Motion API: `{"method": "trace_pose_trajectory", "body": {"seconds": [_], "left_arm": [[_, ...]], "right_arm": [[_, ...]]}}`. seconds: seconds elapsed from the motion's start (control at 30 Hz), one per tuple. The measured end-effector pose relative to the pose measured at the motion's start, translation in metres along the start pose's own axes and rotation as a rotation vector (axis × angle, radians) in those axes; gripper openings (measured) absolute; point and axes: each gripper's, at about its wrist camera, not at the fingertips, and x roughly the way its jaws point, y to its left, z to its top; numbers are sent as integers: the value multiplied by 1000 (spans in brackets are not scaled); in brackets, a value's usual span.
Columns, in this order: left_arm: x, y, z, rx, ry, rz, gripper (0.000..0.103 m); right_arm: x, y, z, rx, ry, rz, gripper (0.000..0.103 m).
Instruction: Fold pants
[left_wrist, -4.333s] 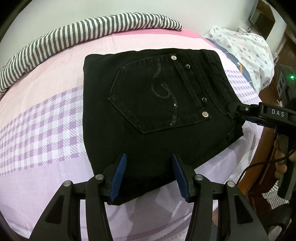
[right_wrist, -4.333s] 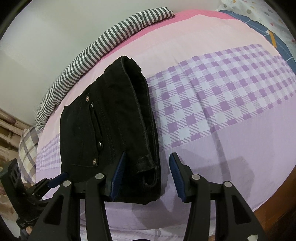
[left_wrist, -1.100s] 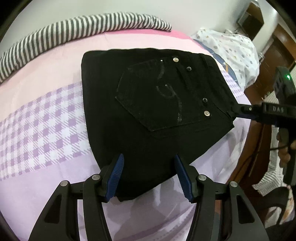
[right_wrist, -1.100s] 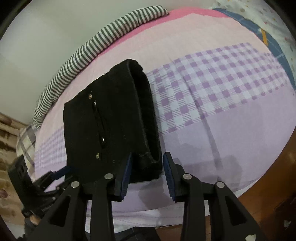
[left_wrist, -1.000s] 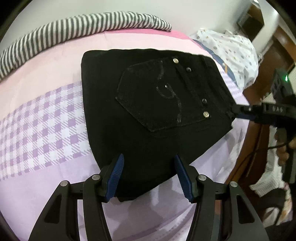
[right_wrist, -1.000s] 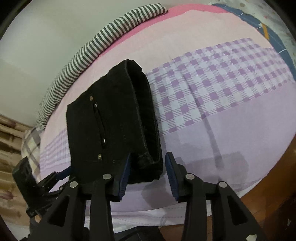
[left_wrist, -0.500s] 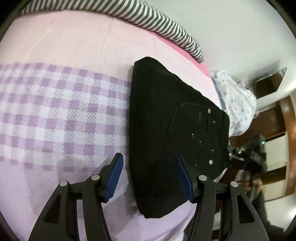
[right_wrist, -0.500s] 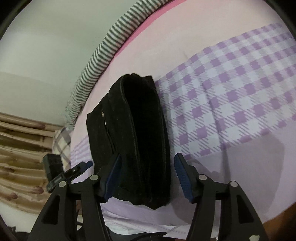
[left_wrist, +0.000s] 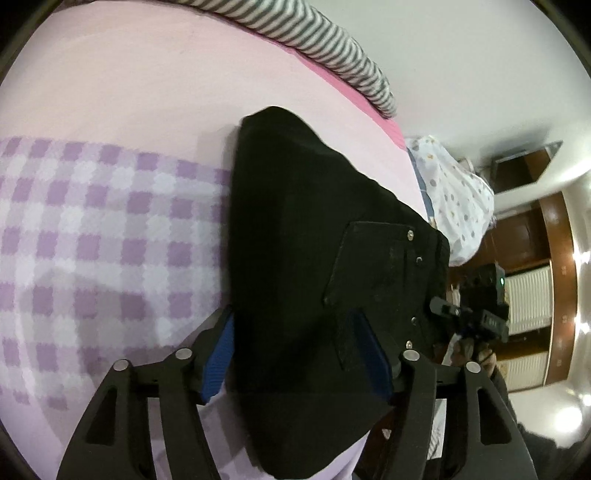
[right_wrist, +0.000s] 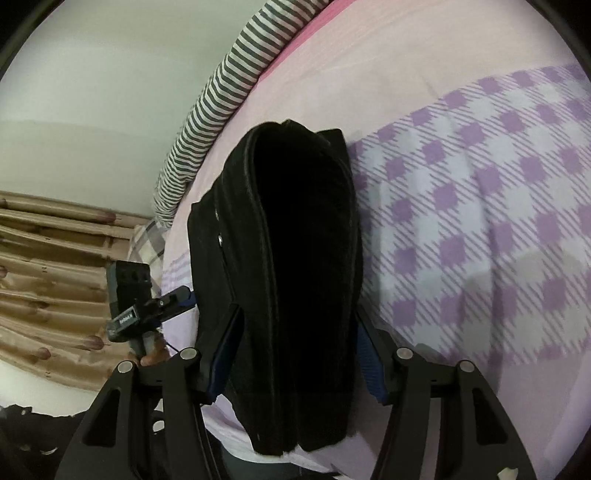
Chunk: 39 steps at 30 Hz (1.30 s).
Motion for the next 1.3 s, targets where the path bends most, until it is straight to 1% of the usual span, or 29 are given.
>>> {"method": "trace_pose_trajectory", "body": {"seconds": [0.1, 0.13, 0.2, 0.23, 0.27, 0.3, 0.33, 0.37, 0.4, 0.43, 0.47, 0.53, 0.57, 0.63, 0.7, 0.8, 0.9, 1.0, 1.03, 1.1, 1.23, 1.3], "left_arm": [[4, -5, 3, 22, -2, -15, 70], [4, -6, 3, 25, -3, -15, 70], [4, -9, 0, 32, -11, -6, 70], [4, -10, -1, 35, -16, 2, 70], [3, -11, -3, 37, -23, 15, 68], [2, -12, -5, 34, -30, 41, 58], [1, -12, -6, 30, -33, 69, 44], [0, -11, -6, 23, -37, 82, 40], [-1, -10, -6, 12, -45, 77, 33], [-3, -10, -7, 1, -52, 77, 30], [-3, -10, -8, -1, -56, 81, 28], [-7, -16, -11, 24, -72, 105, 21], [-10, -20, -13, 42, -81, 114, 20], [-16, -26, -14, 54, -96, 106, 15], [-25, -31, -15, 59, -116, 80, 14], [-43, -36, -17, 84, -155, 90, 14], [-69, -29, -16, 71, -186, 94, 14], [-102, -16, -13, 74, -217, 136, 14], [-117, -9, -9, 79, -229, 170, 14], [-138, 6, -1, 67, -247, 210, 14], [-179, 39, 18, 48, -286, 295, 14], [-192, 53, 25, 38, -299, 325, 14]], "right_arm": [[11, 3, 10, -3, 8, 31, 56], [14, 3, 12, -2, 9, 41, 50], [20, 2, 13, 10, 1, 36, 39], [20, 0, 11, 30, -8, 41, 35], [19, -1, 7, 43, -22, 37, 35], [17, 0, 4, 42, -36, 28, 32], [14, 5, 0, 33, -55, 11, 31], [14, 8, 1, 29, -67, -2, 30], [13, 14, 0, 29, -81, -13, 29], [12, 20, -3, 34, -98, -21, 29], [11, 25, -3, 39, -107, -30, 28], [10, 41, -5, 25, -127, -54, 28], [8, 46, -5, 23, -134, -62, 27], [3, 59, -6, 13, -144, -73, 27], [1, 71, -5, 6, -152, -71, 27], [0, 93, -4, -14, -156, -60, 27], [12, 120, 3, -46, -150, -50, 27], [34, 143, 15, -69, -127, -27, 27], [47, 152, 20, -76, -117, -15, 27], [68, 165, 30, -84, -100, 8, 27], [124, 195, 50, -95, -57, 50, 27], [149, 209, 59, -103, -39, 66, 27]]}}
